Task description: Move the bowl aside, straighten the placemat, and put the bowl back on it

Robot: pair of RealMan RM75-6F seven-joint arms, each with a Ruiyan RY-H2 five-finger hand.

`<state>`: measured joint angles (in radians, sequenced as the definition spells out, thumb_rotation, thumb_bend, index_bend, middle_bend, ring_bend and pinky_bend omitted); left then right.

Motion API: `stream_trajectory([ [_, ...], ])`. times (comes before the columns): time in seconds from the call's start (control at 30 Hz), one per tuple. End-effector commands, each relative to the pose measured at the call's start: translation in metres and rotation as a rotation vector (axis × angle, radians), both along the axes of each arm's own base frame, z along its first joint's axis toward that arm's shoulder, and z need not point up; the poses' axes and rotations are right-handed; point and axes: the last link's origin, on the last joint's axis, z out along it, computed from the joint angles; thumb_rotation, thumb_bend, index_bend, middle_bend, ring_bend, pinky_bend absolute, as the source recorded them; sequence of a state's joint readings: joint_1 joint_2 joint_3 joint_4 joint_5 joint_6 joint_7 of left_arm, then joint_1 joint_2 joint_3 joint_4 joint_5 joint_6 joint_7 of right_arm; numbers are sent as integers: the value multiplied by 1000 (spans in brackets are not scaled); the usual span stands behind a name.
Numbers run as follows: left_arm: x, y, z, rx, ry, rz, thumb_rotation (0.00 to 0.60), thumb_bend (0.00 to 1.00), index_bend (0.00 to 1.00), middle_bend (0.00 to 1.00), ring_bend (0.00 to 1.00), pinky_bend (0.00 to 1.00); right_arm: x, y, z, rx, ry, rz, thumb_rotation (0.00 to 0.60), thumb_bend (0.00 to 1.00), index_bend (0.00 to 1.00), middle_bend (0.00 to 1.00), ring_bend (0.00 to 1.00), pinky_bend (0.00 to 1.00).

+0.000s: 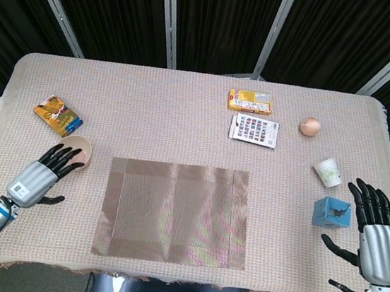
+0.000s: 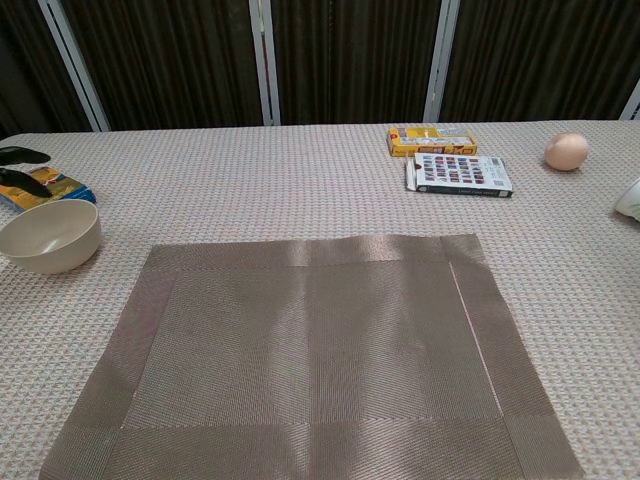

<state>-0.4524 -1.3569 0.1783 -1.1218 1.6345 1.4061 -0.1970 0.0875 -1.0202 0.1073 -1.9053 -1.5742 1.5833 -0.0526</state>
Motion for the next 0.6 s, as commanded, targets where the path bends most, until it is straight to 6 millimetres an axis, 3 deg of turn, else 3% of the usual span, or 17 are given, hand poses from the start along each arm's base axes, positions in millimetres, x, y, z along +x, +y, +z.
stream_trajectory([
  [0.03,-26,18,5,41,2,136,600,0,212,0,0,0,0,0,-1,2,2,0,600,0,0,0,0,0],
  [0.23,-53,37,-3,74,-5,256,600,47,248,0,0,0,-2,-2,-3,6,15,-7,600,0,0,0,0,0],
  [0.6,-63,54,-29,76,-4,295,600,240,323,0,0,0,-6,-5,-8,17,39,-25,600,0,0,0,0,0],
])
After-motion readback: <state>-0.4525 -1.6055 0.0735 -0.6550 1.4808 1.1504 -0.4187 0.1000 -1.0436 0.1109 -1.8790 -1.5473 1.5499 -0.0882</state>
